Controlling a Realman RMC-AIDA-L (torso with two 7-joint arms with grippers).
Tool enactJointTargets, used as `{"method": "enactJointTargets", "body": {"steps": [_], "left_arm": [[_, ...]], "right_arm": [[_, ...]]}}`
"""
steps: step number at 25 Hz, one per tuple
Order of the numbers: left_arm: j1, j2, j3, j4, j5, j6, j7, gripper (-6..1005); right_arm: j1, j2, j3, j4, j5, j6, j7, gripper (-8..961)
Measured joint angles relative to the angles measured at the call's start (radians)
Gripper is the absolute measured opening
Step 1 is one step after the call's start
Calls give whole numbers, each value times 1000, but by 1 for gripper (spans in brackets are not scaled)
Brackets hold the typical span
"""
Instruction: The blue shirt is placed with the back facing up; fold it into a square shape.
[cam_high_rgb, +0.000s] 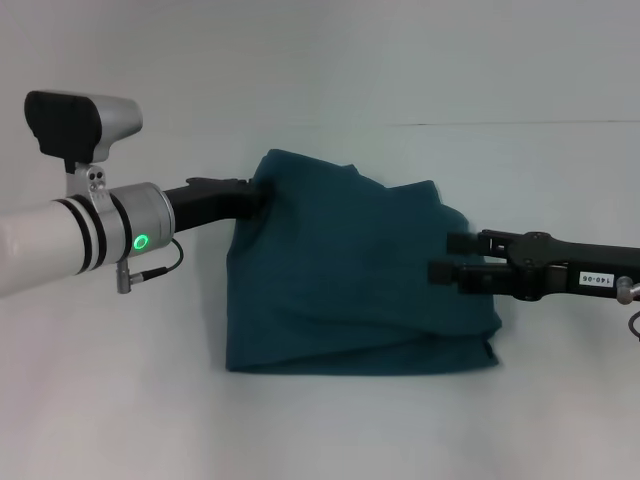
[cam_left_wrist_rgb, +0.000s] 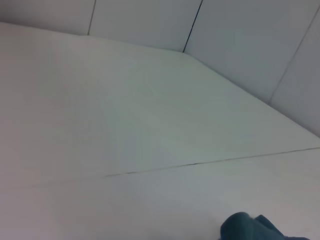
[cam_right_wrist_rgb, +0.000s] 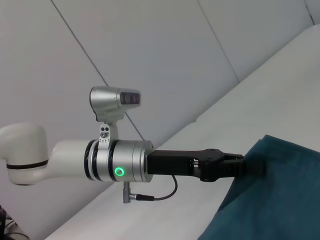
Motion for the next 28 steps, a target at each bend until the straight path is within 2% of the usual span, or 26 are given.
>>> {"method": "enactJointTargets", "body": {"steps": [10, 14, 18, 20, 21, 22, 26, 28], "left_arm": [[34, -4, -4, 51, -1, -24, -2, 69], [83, 0, -9, 108, -7, 14, -23, 190], [184, -21, -13, 263, -20, 164, -35, 298], [243, -26, -14, 329, -65, 301, -32, 346], [280, -25, -18, 347, -111, 426, -22, 371], [280, -25, -18, 347, -111, 426, -22, 395], [318, -27, -46, 349, -136, 610, 12, 491], [331, -28, -52, 336, -135, 681, 42, 650]], "right_arm": [[0, 2, 0, 0, 18, 8, -11, 918], [0, 2, 2, -1, 26, 10, -15, 918], [0, 3, 12, -6, 27, -8, -34, 918], [-2, 3, 13, -5, 27, -31, -62, 919], [-8, 4, 15, -2, 27, -56, -101, 919], [-8, 4, 15, -2, 27, -56, -101, 919], [-25, 16, 14, -8, 23, -100, -181, 919], [-32, 17, 11, -7, 13, -114, -206, 919]]}}
